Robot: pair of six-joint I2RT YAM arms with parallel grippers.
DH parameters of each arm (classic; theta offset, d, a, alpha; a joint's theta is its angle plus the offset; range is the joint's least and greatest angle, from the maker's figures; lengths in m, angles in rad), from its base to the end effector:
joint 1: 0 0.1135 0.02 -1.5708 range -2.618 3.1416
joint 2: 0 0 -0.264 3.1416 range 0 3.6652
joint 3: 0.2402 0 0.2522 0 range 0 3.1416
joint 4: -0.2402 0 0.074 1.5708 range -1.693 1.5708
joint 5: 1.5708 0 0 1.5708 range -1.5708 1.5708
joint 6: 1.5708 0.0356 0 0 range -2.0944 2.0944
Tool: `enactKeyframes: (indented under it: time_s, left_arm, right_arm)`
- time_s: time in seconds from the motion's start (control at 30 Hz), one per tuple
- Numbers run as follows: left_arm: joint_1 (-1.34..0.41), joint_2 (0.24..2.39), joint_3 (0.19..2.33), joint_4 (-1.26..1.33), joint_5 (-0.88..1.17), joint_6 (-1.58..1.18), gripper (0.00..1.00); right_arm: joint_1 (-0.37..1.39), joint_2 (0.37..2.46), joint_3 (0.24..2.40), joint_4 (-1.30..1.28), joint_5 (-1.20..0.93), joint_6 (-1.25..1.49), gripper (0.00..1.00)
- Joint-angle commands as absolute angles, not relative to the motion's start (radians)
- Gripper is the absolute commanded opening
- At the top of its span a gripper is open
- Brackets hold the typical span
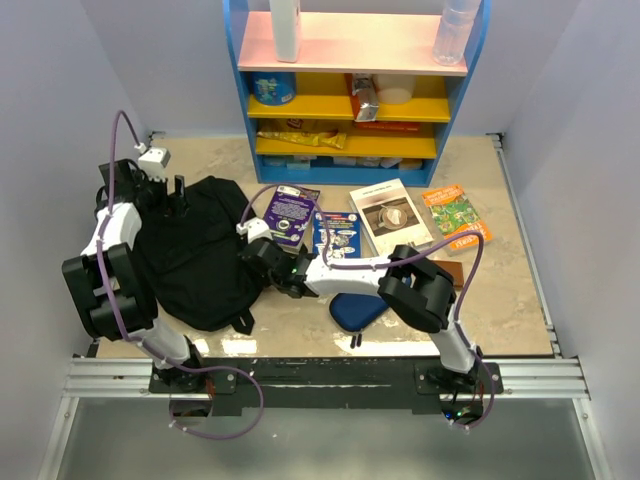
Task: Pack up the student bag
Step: Move the student bag to the center of the board.
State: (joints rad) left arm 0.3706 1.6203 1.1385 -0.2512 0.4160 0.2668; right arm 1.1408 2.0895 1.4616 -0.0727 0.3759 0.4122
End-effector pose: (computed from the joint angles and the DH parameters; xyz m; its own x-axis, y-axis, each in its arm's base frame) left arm 0.3381 0.1159 0.2455 -0.6151 0.0197 -0.7882 0.1149 0.9913 -0.0649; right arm 0.2062 0.4184 0.1784 -0.5381 -0.2794 -0.7952 -0.5598 0.8238 0.0894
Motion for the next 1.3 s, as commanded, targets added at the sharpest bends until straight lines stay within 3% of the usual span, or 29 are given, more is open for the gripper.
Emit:
enactKeyframes:
  time_s: [0.0, 0.1, 0.17, 0.47, 0.67, 0.7, 0.73, 0.8, 0.87, 1.03, 1.17, 1.27]
  left_arm:
    - [0.377, 1.598, 1.121, -0.271, 0.434, 0.403, 0.93]
    - [0.377, 1.615, 1.115, -0.291, 0.425, 0.460, 0.91]
    - [0.376, 1.624, 1.108, -0.304, 0.429, 0.504, 0.89]
    - [0.370, 1.629, 1.058, -0.362, 0.488, 0.678, 0.78]
    - [0.316, 1.600, 1.058, -0.455, 0.600, 0.751, 0.76]
    - [0.299, 1.595, 1.057, -0.465, 0.607, 0.761, 0.76]
    - [0.260, 1.589, 1.057, -0.475, 0.612, 0.770, 0.76]
    - [0.223, 1.577, 1.058, -0.502, 0.630, 0.796, 0.76]
    - [0.186, 1.569, 1.065, -0.540, 0.656, 0.831, 0.76]
    - [0.176, 1.603, 1.092, -0.652, 0.756, 0.960, 0.69]
    - [0.178, 1.620, 1.068, -0.773, 0.784, 1.151, 0.56]
    - [0.179, 1.608, 1.028, -0.798, 0.818, 1.242, 0.55]
  right_arm:
    - [1.131, 2.062, 1.395, -0.005, 0.356, 0.431, 0.36]
    - [1.105, 2.025, 1.322, 0.023, 0.362, 0.446, 0.09]
    - [1.092, 2.004, 1.266, 0.023, 0.362, 0.456, 0.01]
    - [0.965, 1.855, 1.101, -0.037, 0.419, 0.466, 0.00]
    - [0.933, 1.838, 1.153, -0.147, 0.552, 0.425, 0.00]
    - [0.933, 1.847, 1.167, -0.165, 0.554, 0.423, 0.22]
    - [0.933, 1.851, 1.184, -0.178, 0.552, 0.419, 0.37]
    - [0.934, 1.850, 1.232, -0.201, 0.551, 0.419, 0.58]
    - [0.939, 1.833, 1.259, -0.195, 0.523, 0.420, 0.67]
    - [0.956, 1.801, 1.324, -0.163, 0.445, 0.449, 0.70]
    - [0.956, 1.851, 1.383, -0.124, 0.336, 0.488, 0.66]
    - [0.956, 1.908, 1.414, -0.112, 0.281, 0.515, 0.62]
